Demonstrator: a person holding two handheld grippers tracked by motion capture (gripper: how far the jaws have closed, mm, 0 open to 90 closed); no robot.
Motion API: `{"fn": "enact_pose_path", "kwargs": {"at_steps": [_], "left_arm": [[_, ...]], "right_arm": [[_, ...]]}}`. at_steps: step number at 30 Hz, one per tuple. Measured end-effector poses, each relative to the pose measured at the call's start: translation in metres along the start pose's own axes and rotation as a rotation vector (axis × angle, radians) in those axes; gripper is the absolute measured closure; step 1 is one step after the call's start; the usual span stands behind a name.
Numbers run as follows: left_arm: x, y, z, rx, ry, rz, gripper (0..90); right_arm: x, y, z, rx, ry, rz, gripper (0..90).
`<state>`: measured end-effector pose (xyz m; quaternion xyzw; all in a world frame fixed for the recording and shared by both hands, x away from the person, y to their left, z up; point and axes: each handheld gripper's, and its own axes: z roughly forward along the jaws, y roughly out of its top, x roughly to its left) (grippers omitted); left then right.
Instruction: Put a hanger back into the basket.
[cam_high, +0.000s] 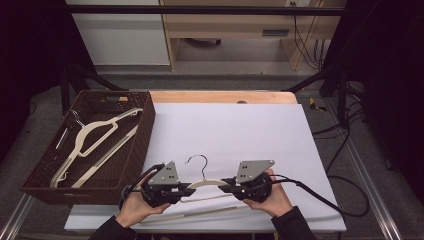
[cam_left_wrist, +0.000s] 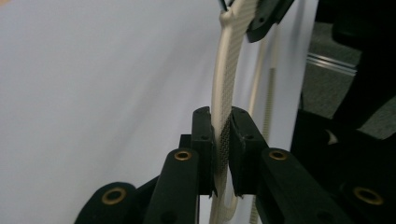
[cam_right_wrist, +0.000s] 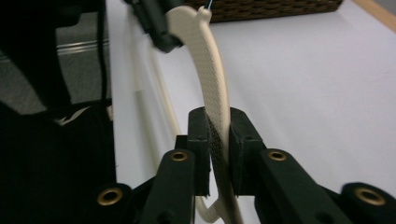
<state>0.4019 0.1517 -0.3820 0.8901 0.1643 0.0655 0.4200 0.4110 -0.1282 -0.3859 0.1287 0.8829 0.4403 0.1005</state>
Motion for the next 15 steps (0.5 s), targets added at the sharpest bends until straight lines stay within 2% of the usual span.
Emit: {"fn": "enact_pose_path", "kwargs": {"at_steps": [1, 2, 3, 4, 5, 6, 8, 9, 10, 12, 13, 14, 15], "left_arm": [[-0.001, 0.001, -0.001, -0.005, -0.005, -0.003, 82.5], [-0.006, 0.002, 0.000, -0.003, -0.003, 0.004, 84.7], [-0.006, 0.002, 0.000, -0.003, -0.003, 0.004, 85.8], [-0.009, 0.003, 0.000, -0.003, -0.009, -0.001, 86.4], [-0.012, 0.004, 0.001, -0.012, -0.010, -0.014, 86.4], [-0.014, 0.006, 0.001, -0.006, 0.015, -0.018, 86.6], [-0.015, 0.006, 0.000, -0.026, 0.029, -0.044, 86.6], [-0.015, 0.006, 0.000, -0.026, 0.029, -0.044, 86.6], [-0.013, 0.006, -0.004, -0.036, 0.041, -0.061, 86.6], [-0.012, 0.008, -0.009, -0.048, 0.060, -0.077, 86.7], [-0.012, 0.008, -0.009, -0.048, 0.060, -0.077, 86.7], [-0.011, 0.009, -0.011, -0.055, 0.071, -0.084, 86.7], [-0.010, 0.010, -0.015, -0.059, 0.081, -0.087, 86.7]], "right_arm": [[0.000, 0.000, 0.000, 0.000, 0.000, 0.000, 76.1], [0.000, 0.000, 0.001, -0.002, -0.038, 0.010, 71.8], [0.000, 0.000, 0.001, -0.002, -0.038, 0.010, 71.8], [-0.001, 0.000, 0.003, -0.013, -0.075, 0.015, 66.5], [-0.001, 0.000, 0.003, -0.013, -0.075, 0.015, 66.5], [-0.002, 0.000, 0.003, -0.025, -0.085, 0.031, 60.7], [-0.002, 0.000, 0.000, -0.056, -0.106, 0.051, 52.0], [-0.002, 0.000, 0.000, -0.056, -0.106, 0.051, 52.0], [-0.003, -0.001, -0.006, -0.087, -0.143, 0.060, 44.5], [-0.004, -0.002, -0.013, -0.119, -0.173, 0.067, 39.9], [-0.004, -0.002, -0.013, -0.119, -0.173, 0.067, 39.9], [-0.005, -0.004, -0.021, -0.148, -0.198, 0.088, 34.6], [-0.005, -0.004, -0.021, -0.148, -0.198, 0.088, 34.6]]}}
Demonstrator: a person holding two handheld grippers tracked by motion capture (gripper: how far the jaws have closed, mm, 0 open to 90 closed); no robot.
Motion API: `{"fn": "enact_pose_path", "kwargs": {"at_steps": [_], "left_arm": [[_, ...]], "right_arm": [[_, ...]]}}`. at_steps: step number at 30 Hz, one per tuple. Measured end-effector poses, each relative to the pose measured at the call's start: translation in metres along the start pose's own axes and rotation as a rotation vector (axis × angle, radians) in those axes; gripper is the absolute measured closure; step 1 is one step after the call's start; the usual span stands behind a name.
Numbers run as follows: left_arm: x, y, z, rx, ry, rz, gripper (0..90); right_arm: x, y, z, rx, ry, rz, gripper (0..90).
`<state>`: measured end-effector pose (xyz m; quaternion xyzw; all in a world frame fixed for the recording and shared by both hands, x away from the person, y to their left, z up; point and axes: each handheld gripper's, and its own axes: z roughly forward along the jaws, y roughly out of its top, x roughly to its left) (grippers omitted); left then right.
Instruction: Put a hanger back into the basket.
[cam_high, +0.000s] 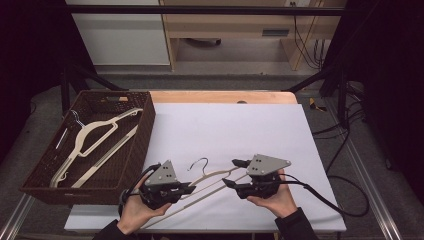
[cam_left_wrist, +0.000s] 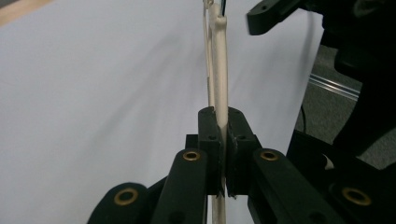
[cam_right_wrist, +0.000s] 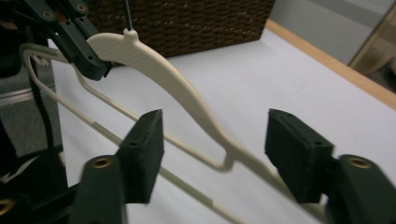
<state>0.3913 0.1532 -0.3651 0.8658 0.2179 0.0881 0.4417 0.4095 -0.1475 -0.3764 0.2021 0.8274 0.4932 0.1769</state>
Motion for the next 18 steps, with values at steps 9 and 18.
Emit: {"fn": "enact_pose_path", "kwargs": {"at_steps": [9, 18], "left_arm": [[0.011, 0.022, -0.044, -0.065, 0.077, 0.003, 86.6], [0.040, 0.045, -0.097, -0.124, 0.155, -0.005, 86.6]], "right_arm": [[-0.013, -0.017, -0.031, -0.060, -0.119, 0.104, 19.2], [-0.019, -0.038, -0.035, -0.025, -0.173, 0.181, 10.6]]}}
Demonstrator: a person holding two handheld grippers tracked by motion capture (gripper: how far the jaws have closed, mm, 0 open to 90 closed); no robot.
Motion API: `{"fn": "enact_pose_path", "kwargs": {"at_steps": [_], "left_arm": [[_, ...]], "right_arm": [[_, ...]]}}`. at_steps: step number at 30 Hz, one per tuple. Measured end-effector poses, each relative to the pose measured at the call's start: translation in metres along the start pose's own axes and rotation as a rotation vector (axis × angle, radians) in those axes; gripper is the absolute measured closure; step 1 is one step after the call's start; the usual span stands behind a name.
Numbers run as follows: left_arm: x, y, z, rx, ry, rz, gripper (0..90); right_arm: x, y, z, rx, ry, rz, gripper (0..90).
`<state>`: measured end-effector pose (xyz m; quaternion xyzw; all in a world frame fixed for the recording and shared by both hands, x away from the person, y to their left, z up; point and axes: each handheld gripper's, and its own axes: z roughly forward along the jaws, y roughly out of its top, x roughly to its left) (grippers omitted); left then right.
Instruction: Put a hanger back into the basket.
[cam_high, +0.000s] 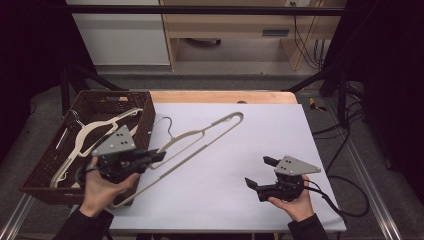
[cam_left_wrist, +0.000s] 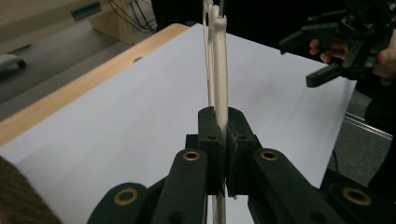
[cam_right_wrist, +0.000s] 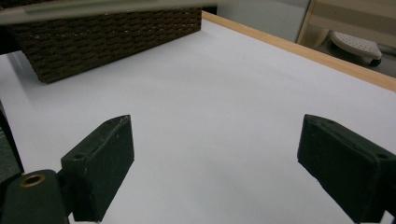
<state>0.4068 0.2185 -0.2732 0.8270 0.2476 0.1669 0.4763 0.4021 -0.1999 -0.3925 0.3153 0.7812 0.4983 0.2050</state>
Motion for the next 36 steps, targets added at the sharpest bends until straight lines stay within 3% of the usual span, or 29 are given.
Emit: {"fn": "enact_pose_path", "kwargs": {"at_steps": [4, 9, 10, 12, 13, 18, 19, 20, 22, 31, 36], "left_arm": [[0.027, 0.006, -0.021, -0.011, 0.054, -0.007, 86.6], [0.052, 0.002, -0.034, -0.009, 0.083, -0.022, 86.5], [0.063, -0.001, -0.038, -0.010, 0.095, -0.033, 86.6], [0.069, -0.002, -0.041, -0.008, 0.103, -0.037, 86.5], [0.081, -0.006, -0.045, -0.003, 0.112, -0.038, 86.5], [0.106, -0.014, -0.054, -0.009, 0.132, -0.065, 86.5], [0.118, -0.020, -0.057, -0.001, 0.152, -0.084, 86.5], [0.118, -0.020, -0.057, -0.001, 0.152, -0.084, 86.5], [0.134, -0.029, -0.062, 0.014, 0.184, -0.106, 86.5], [0.168, -0.062, -0.076, 0.029, 0.247, -0.182, 86.5], [0.179, -0.078, -0.080, 0.043, 0.274, -0.217, 86.5]], "right_arm": [[-0.001, -0.002, 0.001, 0.008, -0.013, 0.010, 9.5], [-0.002, -0.003, 0.000, 0.012, -0.019, 0.016, 9.1], [-0.003, -0.003, 0.000, 0.013, -0.021, 0.017, 9.1], [-0.003, -0.003, 0.000, 0.014, -0.021, 0.017, 9.0], [-0.003, -0.004, 0.000, 0.015, -0.025, 0.023, 8.8], [-0.004, -0.004, 0.001, 0.018, -0.029, 0.023, 8.3], [-0.004, -0.005, 0.001, 0.020, -0.029, 0.023, 8.2], [-0.004, -0.005, 0.001, 0.020, -0.029, 0.023, 8.2], [-0.004, -0.005, 0.001, 0.022, -0.030, 0.022, 8.0], [-0.004, -0.005, 0.003, 0.027, -0.032, 0.021, 7.7], [-0.004, -0.006, 0.003, 0.030, -0.032, 0.021, 7.8]]}}
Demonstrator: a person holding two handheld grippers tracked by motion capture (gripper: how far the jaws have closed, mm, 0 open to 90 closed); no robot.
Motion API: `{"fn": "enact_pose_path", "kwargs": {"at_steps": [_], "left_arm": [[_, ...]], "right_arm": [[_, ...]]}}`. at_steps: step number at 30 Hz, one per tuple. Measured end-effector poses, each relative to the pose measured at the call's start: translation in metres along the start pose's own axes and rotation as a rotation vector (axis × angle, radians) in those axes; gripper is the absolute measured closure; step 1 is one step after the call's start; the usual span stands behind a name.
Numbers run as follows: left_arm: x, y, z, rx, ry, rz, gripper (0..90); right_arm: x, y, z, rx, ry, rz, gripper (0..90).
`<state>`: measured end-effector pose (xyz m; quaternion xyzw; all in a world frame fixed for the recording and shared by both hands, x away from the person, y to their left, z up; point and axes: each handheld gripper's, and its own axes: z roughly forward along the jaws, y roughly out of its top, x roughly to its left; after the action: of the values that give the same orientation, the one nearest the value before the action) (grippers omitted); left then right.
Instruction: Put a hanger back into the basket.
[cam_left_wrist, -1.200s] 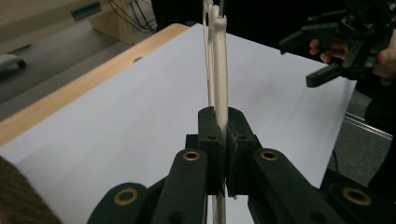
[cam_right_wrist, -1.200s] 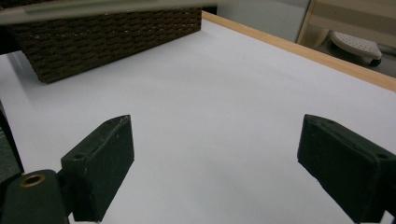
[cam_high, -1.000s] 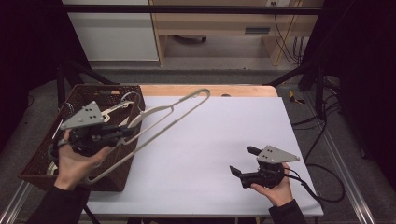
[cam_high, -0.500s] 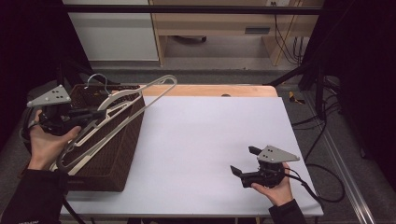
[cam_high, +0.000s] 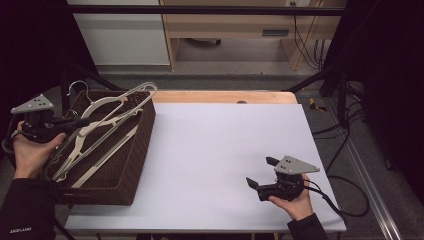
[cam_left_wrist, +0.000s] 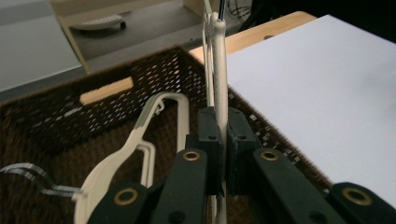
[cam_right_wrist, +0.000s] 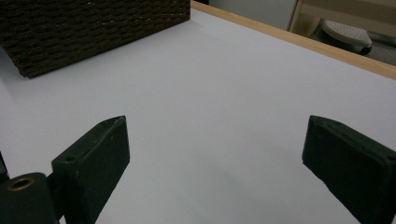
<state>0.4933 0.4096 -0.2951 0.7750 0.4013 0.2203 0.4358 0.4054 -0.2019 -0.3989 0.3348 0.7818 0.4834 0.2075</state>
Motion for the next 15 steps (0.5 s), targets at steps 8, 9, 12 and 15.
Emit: {"fn": "enact_pose_path", "kwargs": {"at_steps": [8, 9, 12, 15], "left_arm": [[0.020, -0.022, -0.005, 0.022, 0.024, -0.045, 86.5], [0.021, -0.025, -0.004, 0.029, 0.041, -0.051, 86.5], [0.023, -0.028, -0.002, 0.044, 0.032, -0.056, 86.5], [0.020, -0.035, 0.010, 0.071, 0.000, -0.076, 86.4]], "right_arm": [[0.000, 0.000, 0.001, 0.007, -0.001, 0.000, 7.8], [0.000, 0.000, 0.002, 0.010, 0.000, -0.001, 7.7], [0.000, -0.001, 0.002, 0.013, 0.001, -0.004, 7.6], [0.000, -0.001, 0.002, 0.012, 0.001, -0.003, 7.6]]}}
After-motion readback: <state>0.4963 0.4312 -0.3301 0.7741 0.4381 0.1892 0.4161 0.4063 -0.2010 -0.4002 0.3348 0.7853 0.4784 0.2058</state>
